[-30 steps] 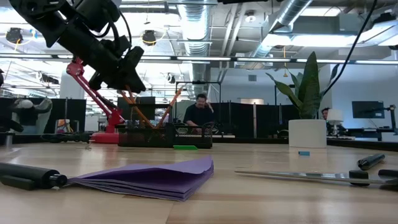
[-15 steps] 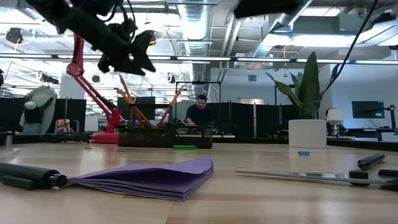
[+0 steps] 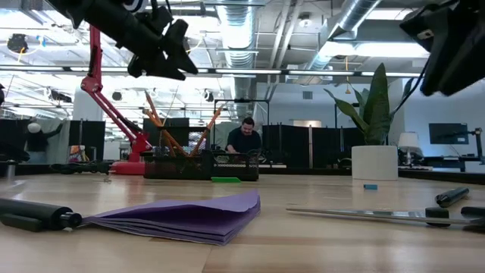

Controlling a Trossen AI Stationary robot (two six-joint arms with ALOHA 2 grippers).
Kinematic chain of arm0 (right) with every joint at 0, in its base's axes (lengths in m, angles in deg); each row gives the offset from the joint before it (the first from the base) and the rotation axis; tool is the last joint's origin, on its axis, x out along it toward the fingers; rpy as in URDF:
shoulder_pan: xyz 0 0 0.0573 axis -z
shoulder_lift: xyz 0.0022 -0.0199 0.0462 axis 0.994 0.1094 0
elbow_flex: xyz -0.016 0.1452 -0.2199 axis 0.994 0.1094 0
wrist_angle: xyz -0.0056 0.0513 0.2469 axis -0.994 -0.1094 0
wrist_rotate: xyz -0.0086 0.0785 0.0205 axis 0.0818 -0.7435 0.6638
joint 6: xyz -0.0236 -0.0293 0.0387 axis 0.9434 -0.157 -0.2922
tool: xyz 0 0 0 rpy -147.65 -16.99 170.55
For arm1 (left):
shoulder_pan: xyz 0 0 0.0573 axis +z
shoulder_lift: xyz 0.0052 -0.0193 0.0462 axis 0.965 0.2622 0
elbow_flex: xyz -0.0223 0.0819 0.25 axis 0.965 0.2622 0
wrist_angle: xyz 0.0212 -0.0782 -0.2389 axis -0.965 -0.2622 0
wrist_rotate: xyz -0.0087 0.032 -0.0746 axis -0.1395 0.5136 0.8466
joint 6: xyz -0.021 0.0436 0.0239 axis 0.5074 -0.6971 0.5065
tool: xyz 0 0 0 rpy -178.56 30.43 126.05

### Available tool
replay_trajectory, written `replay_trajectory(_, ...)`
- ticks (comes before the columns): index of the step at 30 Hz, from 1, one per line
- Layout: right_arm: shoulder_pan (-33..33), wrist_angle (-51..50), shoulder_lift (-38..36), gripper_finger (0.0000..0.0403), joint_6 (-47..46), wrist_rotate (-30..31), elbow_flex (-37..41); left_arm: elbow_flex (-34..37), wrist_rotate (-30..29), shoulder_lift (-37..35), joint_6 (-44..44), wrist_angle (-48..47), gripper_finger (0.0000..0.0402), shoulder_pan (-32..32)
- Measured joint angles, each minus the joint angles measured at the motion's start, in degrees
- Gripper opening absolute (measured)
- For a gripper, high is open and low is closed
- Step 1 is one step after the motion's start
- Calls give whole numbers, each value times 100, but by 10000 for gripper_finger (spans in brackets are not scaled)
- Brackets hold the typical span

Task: Pick and place office supplies into organizer
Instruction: Put the right black pen into the black desk organizer

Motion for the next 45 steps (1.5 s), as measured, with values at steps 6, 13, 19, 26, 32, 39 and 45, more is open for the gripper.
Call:
replay_trajectory(6, 223, 632, 59, 77, 411, -67, -42, 0, 5, 0, 102, -33, 209, -145)
replay_trajectory(13, 613, -380, 59, 82, 370, -1474, -38, 2, 158, 0, 143, -86, 209, -424)
replay_trajectory(19, 855, -566, 59, 123, 363, -1545, -39, 0, 793, 0, 417, -88, 209, -685)
replay_trajectory(26, 821, -827, 59, 188, 417, -1648, 208, 2, 1018, 0, 424, -88, 209, -998)
replay_trajectory(32, 794, -123, 59, 209, 333, -1615, 568, 2, 1027, 0, 424, -88, 209, -1093)
replay_trajectory(39, 894, 667, 59, 195, 371, -1644, 1057, 2, 1027, 0, 424, -91, 209, -1093)
replay_trajectory(45, 832, 1217, 59, 180, 369, -1656, 1351, 4, 1025, 0, 426, -203, 209, -1093)
